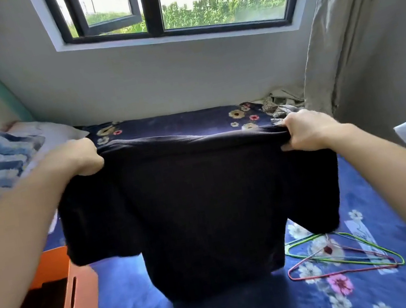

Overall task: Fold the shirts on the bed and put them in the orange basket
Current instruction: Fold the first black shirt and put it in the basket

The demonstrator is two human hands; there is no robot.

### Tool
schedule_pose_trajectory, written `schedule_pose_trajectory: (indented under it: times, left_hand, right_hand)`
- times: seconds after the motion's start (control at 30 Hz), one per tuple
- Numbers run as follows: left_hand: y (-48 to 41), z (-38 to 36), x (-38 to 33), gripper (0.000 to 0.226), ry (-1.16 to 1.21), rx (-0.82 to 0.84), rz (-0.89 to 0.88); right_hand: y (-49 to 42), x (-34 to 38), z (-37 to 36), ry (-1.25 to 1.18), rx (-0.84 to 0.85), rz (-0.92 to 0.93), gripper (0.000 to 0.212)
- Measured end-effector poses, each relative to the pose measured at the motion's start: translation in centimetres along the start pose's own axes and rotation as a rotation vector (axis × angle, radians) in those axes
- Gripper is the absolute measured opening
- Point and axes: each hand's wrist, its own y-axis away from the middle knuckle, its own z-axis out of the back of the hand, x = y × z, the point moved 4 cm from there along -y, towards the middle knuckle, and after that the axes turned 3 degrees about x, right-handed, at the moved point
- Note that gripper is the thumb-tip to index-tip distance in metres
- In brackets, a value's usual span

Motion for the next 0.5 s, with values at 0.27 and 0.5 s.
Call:
schedule_pose_trajectory:
  times: [0.27,0.5]
  left_hand:
    - [-6.3,-2.4,-3.9,0.041,0.834,0.214,0.252]
    - [-11.5,1.0,-8.8,0.033,1.873,-0.07,0.038]
  right_hand:
    - [-10.0,-2.8,-1.6,-0.332,-0.05,-0.444,0.035]
    - [-15.4,-2.7,0.0,-1.475,-0.273,-0.484,0.028]
